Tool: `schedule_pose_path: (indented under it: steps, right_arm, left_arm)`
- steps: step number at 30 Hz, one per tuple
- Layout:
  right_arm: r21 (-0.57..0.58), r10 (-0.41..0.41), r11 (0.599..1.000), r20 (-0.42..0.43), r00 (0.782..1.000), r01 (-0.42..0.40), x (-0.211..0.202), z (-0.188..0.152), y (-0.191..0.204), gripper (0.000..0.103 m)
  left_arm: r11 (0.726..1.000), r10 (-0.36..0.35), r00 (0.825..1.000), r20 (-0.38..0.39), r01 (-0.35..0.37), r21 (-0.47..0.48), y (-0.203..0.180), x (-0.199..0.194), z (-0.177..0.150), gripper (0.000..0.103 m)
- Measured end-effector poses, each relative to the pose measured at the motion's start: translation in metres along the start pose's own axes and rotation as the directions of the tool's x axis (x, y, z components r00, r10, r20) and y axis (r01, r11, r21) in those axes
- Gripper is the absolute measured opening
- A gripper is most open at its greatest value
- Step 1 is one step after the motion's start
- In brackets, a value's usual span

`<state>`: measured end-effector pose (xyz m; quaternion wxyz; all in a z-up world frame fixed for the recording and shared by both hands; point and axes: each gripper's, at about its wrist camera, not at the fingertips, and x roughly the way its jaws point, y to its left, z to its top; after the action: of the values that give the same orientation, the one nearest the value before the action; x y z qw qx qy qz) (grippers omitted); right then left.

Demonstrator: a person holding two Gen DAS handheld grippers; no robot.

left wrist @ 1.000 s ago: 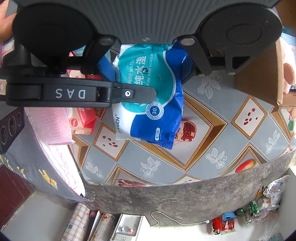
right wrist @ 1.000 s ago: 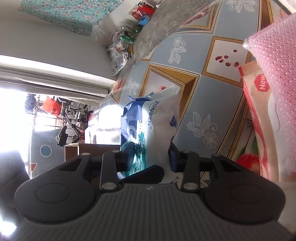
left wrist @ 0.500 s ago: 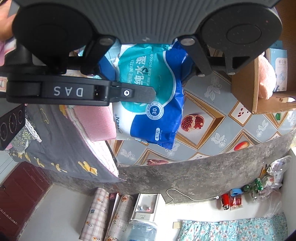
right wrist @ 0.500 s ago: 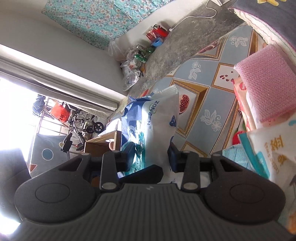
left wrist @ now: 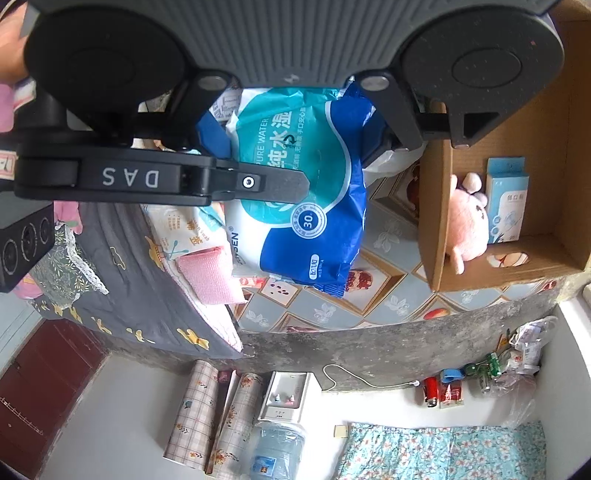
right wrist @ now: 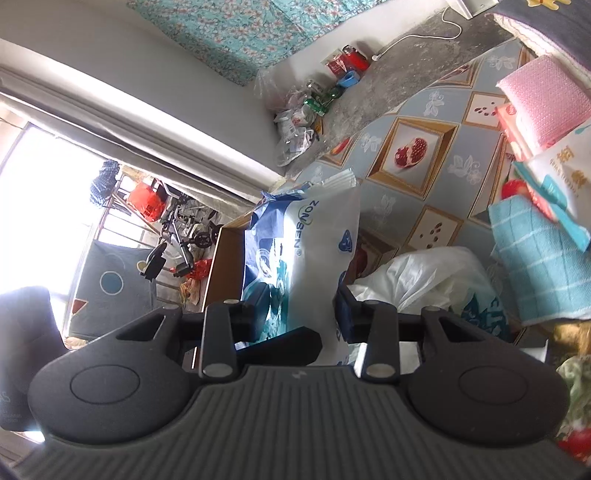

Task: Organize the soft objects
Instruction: 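Carry the wet-wipes pack with both grippers and lower it into the cardboard box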

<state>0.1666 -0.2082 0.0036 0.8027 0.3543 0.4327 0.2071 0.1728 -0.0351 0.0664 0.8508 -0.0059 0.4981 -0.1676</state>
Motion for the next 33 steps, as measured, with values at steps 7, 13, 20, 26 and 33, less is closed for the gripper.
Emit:
schedule_pose_path:
  steps: [7, 13, 20, 26, 33]
  right_arm:
    - [-0.051, 0.033, 0.998, -0.066, 0.997, -0.036, 0.028, -0.033, 0.055, 0.037]
    - [-0.101, 0.051, 0.993, -0.125, 0.991, -0.064, 0.061, -0.050, 0.105, 0.037]
    - [-0.144, 0.064, 0.985, -0.196, 0.978, -0.093, 0.108, -0.062, 0.151, 0.037]
    - [-0.146, 0.067, 0.983, -0.258, 0.964, -0.107, 0.152, -0.071, 0.172, 0.037]
    - [-0.147, 0.052, 0.984, -0.312, 0.949, -0.102, 0.197, -0.073, 0.182, 0.037]
  left_arm:
    - [0.997, 0.036, 0.999, 0.034, -0.034, -0.076, 0.051, -0.038, -0.031, 0.074]
    - [0.987, 0.074, 0.995, 0.065, -0.063, -0.148, 0.098, -0.066, -0.050, 0.074]
    - [0.968, 0.123, 0.989, 0.080, -0.101, -0.229, 0.153, -0.085, -0.068, 0.074]
    - [0.949, 0.153, 0.986, 0.070, -0.127, -0.287, 0.192, -0.084, -0.076, 0.074]
    - [0.930, 0.166, 0.984, 0.061, -0.136, -0.342, 0.231, -0.074, -0.080, 0.074]
